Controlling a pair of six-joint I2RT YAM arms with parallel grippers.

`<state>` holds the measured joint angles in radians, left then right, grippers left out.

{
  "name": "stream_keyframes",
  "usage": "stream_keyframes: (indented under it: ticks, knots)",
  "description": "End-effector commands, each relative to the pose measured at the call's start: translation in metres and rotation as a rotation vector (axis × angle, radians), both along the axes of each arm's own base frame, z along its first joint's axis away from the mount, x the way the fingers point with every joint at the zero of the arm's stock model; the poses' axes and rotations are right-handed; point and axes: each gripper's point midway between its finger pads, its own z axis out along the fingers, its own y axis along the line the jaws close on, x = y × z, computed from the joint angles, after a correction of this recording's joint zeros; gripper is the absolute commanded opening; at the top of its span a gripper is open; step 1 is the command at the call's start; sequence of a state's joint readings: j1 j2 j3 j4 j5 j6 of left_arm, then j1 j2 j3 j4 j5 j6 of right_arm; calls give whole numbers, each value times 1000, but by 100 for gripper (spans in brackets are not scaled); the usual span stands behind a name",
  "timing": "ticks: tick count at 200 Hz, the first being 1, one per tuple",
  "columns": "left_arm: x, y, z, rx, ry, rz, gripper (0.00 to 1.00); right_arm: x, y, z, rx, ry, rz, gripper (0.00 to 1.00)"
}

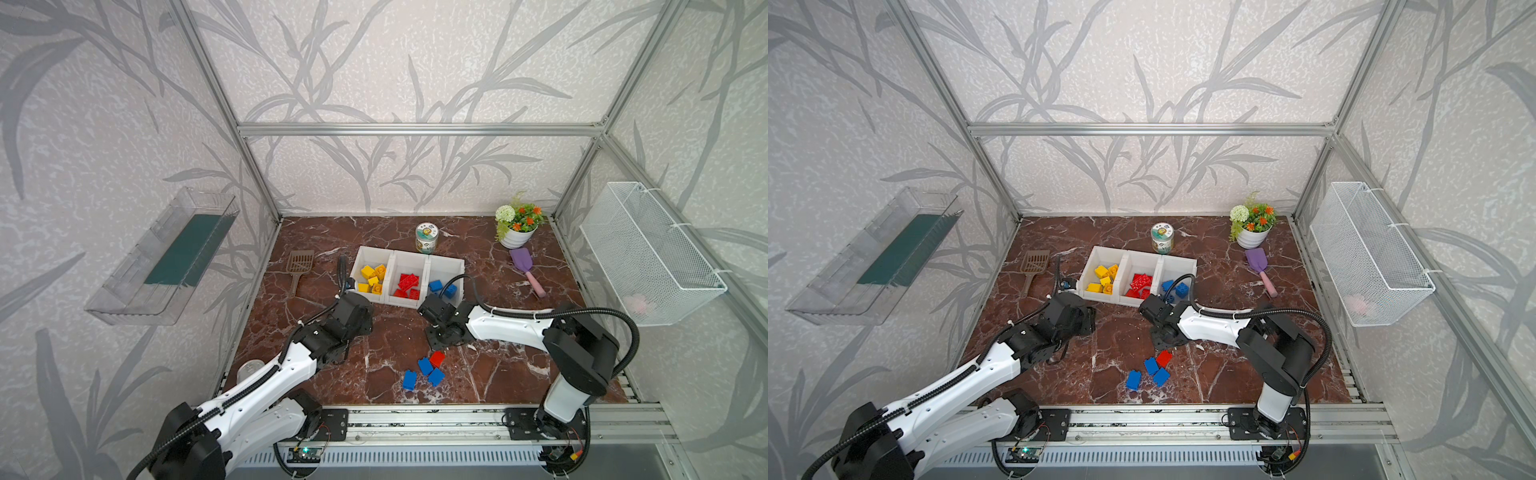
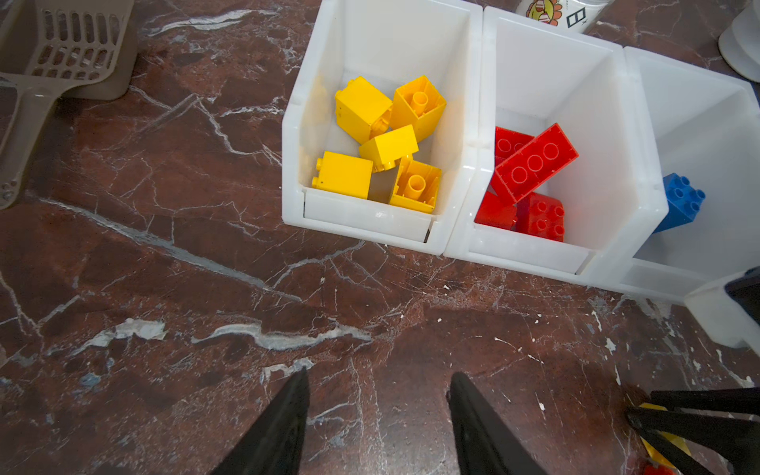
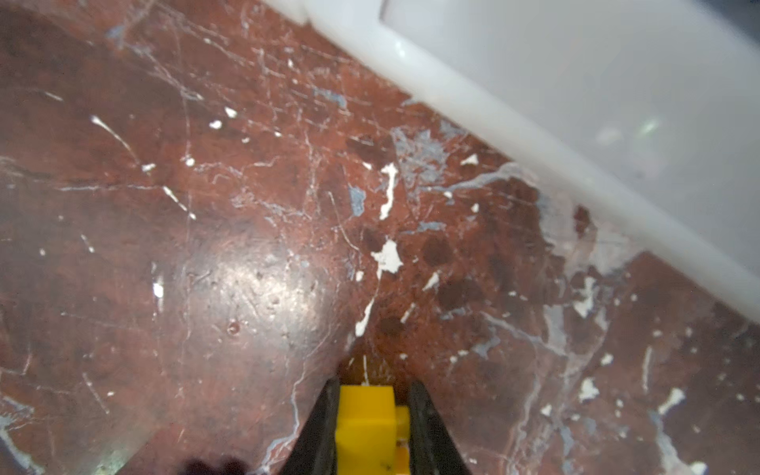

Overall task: Sort the legos into containers by color
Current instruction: Pick up the lego from the center of the table, then place the lego in the container.

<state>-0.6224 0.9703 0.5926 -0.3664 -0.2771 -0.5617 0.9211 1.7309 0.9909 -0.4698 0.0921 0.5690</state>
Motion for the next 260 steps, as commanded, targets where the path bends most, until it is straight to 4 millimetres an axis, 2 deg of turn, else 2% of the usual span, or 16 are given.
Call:
stream_keyframes:
  ticks: [1,29,74,90,119,145,156,170,187,214,228,260]
  knots:
    - [-2,11,1,7,-10,55,58,5,14,11,11,-10,56,22]
    - [-8,17,-2,-2,-6,73,58,29,50,45,58,-73,169,21]
    - [-21,26,-4,-49,-11,111,58,87,131,105,181,-190,336,21]
    - [-27,29,-5,-64,-9,116,57,110,152,112,193,-235,369,22]
    - [-35,34,-7,-81,-5,125,57,155,175,105,218,-276,345,22]
    - [-40,36,-6,-100,-8,130,57,179,184,101,240,-256,308,23]
    - [-42,37,-6,-104,-7,132,57,184,185,99,234,-251,298,31]
    - [-43,38,-8,-107,-6,133,57,187,187,101,234,-252,298,47]
    - [-44,37,-9,-112,-4,130,57,187,187,106,242,-260,298,55]
    - [-44,35,-9,-116,-1,122,57,183,184,125,265,-285,307,57]
    - [-42,28,-8,-127,-11,77,57,180,180,140,279,-307,311,58]
    - [-40,19,-7,-167,-26,51,57,167,162,173,311,-367,301,58]
